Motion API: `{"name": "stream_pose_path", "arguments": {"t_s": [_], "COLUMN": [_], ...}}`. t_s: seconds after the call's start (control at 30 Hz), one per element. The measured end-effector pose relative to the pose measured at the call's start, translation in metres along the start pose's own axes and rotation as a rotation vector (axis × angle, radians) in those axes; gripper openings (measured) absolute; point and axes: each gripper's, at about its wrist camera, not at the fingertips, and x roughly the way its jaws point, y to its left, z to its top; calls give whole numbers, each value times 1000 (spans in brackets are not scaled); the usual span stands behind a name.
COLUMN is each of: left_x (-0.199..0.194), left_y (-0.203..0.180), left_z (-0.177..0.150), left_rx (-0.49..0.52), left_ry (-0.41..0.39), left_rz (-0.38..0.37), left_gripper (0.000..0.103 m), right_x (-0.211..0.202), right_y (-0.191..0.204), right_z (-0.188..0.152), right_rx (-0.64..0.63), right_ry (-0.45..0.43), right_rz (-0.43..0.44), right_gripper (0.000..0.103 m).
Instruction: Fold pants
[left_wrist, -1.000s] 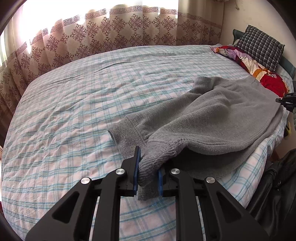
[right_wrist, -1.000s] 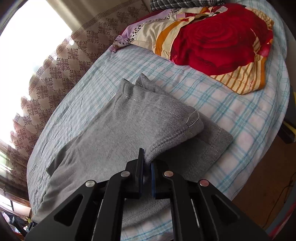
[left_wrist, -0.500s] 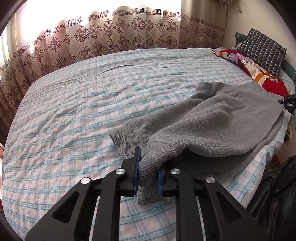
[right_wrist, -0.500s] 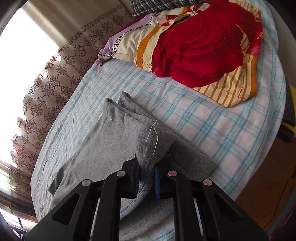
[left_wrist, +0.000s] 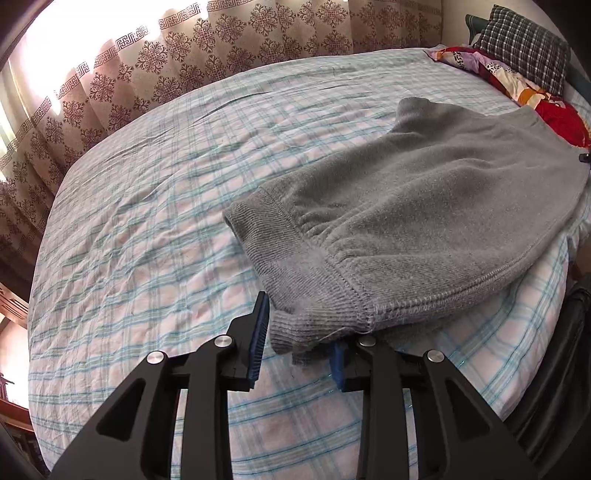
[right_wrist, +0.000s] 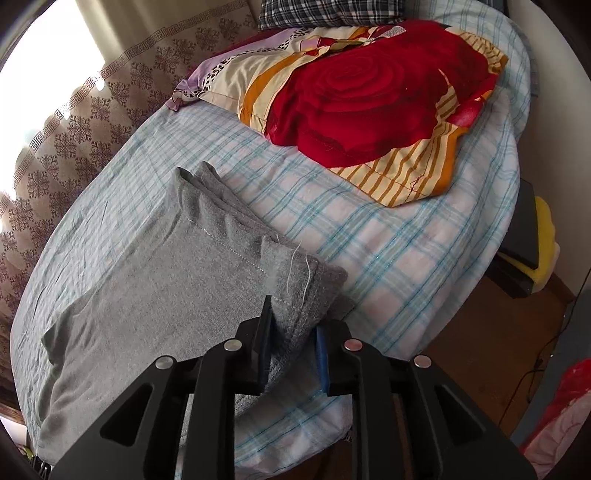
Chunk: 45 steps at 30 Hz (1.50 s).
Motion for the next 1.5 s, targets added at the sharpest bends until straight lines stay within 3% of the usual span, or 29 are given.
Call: {"name": "stream_pose_path", "arguments": {"t_s": [0.03,0.13,0.27,0.37,0.6,0.8,0.93,1.13,1.23,1.33,1.5], "left_x": [-2,-10,-21,-29,-36,-23,4,54,57,56,53], "left_y": [4,16,25,29,30,-15,-55,-80,-79,-76,-73], "left_z": [-1,-4,-4,1,25,60,77,62,52,54,57], "left_rx": [-14,-41,-44,-55,-108,-94,-61,-24,-17,-32,-55], "left_ry": [-2,-4,-9,-28,-47,-92,-71,73,44,53,44], "left_rz": [4,13,45,80,116,-38,-141,-145,-154,-161,-167], "left_gripper": [38,43,47,48,48,48,48,48,50,50,50], "right_x": [-6,-24,-43,-45,-34,-17,-13,1,0,-3,9], "right_y": [0,-2,20,58,164,250,292,307,311,324,372], "right_z": [2,7,9,3,-44,-102,-141,-187,-182,-156,-125], "right_rx": [-6,-15,-74,-169,-388,-612,-744,-892,-929,-907,-888], "right_ry": [-29,-99,-158,-157,13,180,253,342,346,285,241], "right_rz": [-31,-73,-46,29,338,498,555,552,571,574,608], "right_gripper": [43,44,44,44,44,44,44,47,47,47,47]}}
